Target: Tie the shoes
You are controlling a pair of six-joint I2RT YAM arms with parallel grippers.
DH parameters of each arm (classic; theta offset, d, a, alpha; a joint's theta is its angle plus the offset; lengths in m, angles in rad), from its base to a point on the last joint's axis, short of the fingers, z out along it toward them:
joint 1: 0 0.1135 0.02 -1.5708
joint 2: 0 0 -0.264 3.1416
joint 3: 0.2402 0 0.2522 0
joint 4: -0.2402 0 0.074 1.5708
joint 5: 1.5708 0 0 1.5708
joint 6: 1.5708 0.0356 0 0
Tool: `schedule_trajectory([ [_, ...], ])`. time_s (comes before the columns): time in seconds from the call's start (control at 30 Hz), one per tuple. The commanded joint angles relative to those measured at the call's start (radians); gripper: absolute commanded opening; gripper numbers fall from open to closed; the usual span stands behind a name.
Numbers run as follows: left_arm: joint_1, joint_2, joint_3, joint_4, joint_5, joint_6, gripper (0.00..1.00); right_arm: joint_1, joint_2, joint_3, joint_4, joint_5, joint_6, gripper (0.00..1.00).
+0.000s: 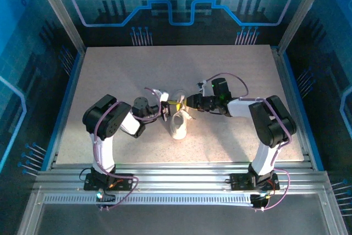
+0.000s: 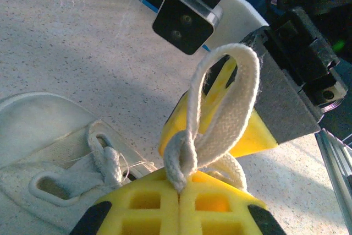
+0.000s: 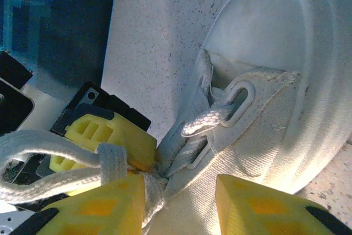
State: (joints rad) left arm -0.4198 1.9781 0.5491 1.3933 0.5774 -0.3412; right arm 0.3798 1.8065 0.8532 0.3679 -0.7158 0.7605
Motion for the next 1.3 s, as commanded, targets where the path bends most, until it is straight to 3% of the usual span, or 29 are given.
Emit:
schedule_trajectory([
  [0.0,0.0,0.024,0.017,0.007,0.036,0.013,0.0,0.017,0.027,0.021,0.042,-0.027,0.041,0.39],
  [0.67,-0.015,0.04,0.031,0.008,0.033,0.013,0.0,0.075,0.065,0.015,0.114,-0.05,0.122,0.4],
  [0.73,-0.019,0.043,0.032,0.007,0.03,0.014,0.0,0.086,0.072,0.021,0.125,-0.057,0.133,0.34],
  [0.9,-0.025,0.041,0.031,0.007,0.021,0.015,0.0,0.091,0.073,-0.009,0.191,-0.024,0.202,0.01],
  [1.03,-0.025,0.03,0.024,0.008,0.017,0.021,0.0,0.062,0.035,-0.062,0.198,0.029,0.203,0.0],
  [1.27,-0.024,0.01,0.009,0.007,0.017,0.034,0.0,0.01,-0.072,-0.064,0.025,0.09,0.063,0.0],
])
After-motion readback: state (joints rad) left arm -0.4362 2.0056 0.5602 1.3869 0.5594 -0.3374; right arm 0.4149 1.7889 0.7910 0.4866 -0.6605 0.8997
